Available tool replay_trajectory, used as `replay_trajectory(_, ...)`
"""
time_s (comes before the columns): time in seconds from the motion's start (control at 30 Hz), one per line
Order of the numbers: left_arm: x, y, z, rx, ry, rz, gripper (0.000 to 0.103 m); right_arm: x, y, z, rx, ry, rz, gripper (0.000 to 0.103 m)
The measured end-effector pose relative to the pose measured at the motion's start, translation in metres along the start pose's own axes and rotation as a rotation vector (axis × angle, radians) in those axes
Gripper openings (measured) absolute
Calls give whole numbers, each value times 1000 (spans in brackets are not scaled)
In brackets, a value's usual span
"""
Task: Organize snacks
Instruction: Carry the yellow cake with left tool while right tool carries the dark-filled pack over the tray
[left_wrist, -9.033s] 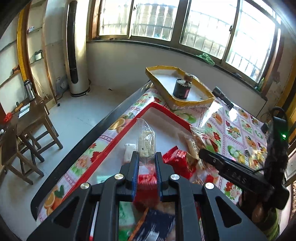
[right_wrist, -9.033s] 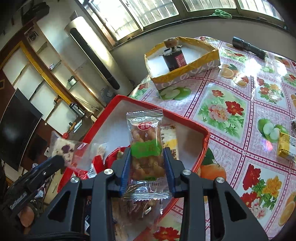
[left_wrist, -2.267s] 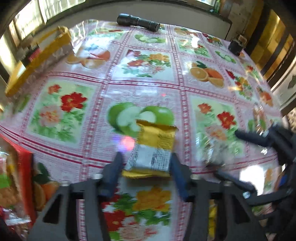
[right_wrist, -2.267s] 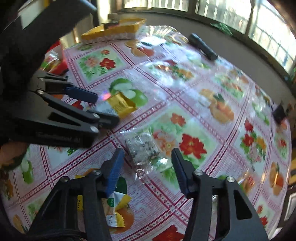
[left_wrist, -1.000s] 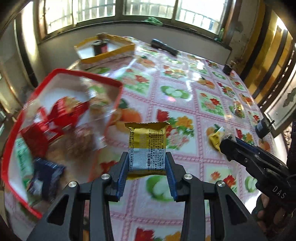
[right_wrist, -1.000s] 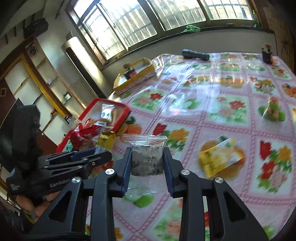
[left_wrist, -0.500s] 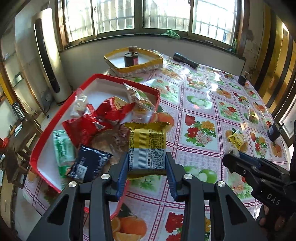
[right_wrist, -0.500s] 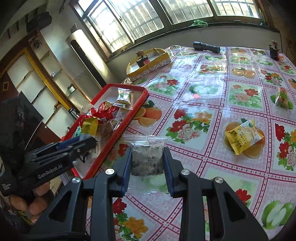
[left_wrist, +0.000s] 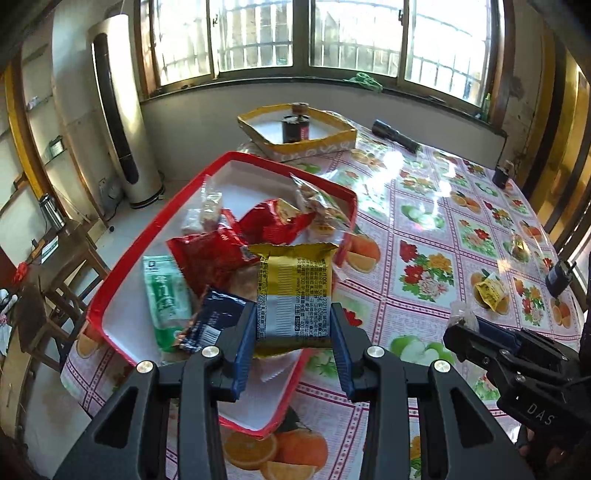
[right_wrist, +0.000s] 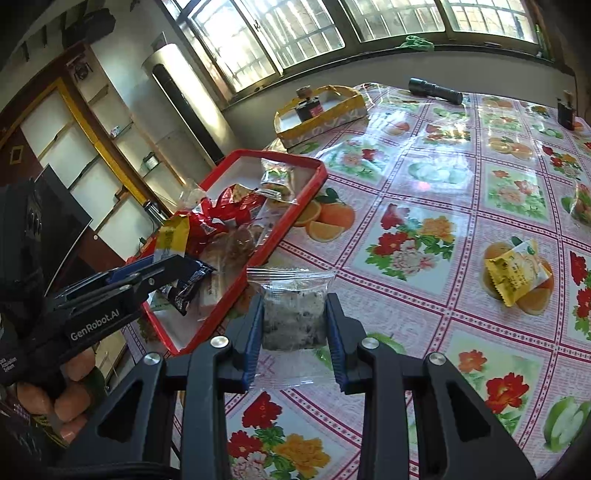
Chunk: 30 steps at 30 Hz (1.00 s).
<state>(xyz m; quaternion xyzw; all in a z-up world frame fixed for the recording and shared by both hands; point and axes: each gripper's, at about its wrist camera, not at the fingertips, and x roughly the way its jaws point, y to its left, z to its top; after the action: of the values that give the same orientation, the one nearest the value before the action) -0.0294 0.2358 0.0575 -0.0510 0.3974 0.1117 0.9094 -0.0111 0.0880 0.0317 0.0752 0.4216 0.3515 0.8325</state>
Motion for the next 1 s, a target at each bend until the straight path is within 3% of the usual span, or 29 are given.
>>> replay_trajectory(0.53,-2,31,1,-65,-13,2,38,24,29,16,-44,17,47,34)
replay_trajectory(1.0,10,80,21,-152,-24,87,38,78,62,89,-45,-30,105,34)
